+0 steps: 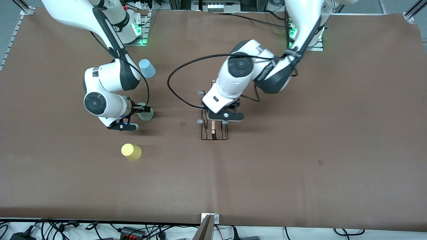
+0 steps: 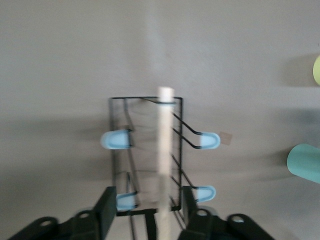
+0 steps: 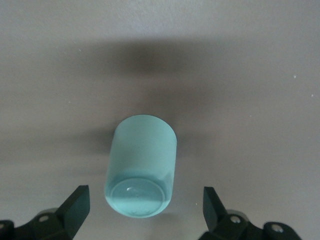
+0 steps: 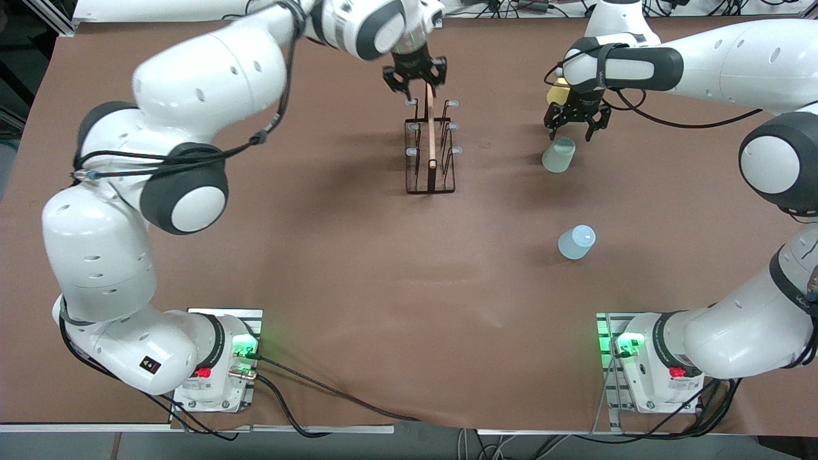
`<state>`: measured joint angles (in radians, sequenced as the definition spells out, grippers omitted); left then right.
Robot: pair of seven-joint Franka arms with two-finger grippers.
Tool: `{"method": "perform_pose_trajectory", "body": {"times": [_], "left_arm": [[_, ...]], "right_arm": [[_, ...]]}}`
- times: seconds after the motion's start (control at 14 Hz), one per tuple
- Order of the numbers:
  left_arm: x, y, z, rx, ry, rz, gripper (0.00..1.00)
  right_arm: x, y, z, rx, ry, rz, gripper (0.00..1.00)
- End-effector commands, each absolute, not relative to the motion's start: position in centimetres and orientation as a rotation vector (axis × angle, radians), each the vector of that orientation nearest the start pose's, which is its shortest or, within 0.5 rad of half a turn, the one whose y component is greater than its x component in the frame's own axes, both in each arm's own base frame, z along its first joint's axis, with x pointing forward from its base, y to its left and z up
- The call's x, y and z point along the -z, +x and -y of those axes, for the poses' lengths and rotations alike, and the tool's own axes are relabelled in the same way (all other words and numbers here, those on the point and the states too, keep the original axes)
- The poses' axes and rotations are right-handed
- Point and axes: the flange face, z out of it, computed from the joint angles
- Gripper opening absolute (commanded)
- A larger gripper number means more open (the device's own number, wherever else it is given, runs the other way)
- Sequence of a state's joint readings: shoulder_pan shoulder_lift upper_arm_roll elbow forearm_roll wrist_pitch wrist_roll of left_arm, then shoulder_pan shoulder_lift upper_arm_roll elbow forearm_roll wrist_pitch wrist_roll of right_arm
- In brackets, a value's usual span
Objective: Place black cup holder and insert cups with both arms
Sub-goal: 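Release the rack with the left gripper while the right gripper lifts the cup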
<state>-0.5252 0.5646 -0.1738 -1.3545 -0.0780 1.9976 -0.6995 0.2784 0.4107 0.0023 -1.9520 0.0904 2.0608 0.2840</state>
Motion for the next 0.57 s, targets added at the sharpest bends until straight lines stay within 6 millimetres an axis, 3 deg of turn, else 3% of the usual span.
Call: {"method": "perform_pose_trajectory", "body": {"times": [0.0, 0.14, 0.5], "left_arm": [[-45.1, 58.7, 38.5, -0.109, -3.297, 0.214, 1.0], [-46.3, 60.3, 34.1, -0.141, -3.275, 0.249, 1.0], [-46.1, 62.5, 26.0, -0.233, -3.223, 0.168, 1.0]], "right_arm": [[-24.2, 54.8, -17.3, -0.486, -3.115, -0.143, 1.0], [-23.3, 54.7, -18.3, -0.481, -3.121, -0.136, 1.0], [-21.8, 54.7, -18.2, -0.497, -3.123, -0.136, 0.99]]}}
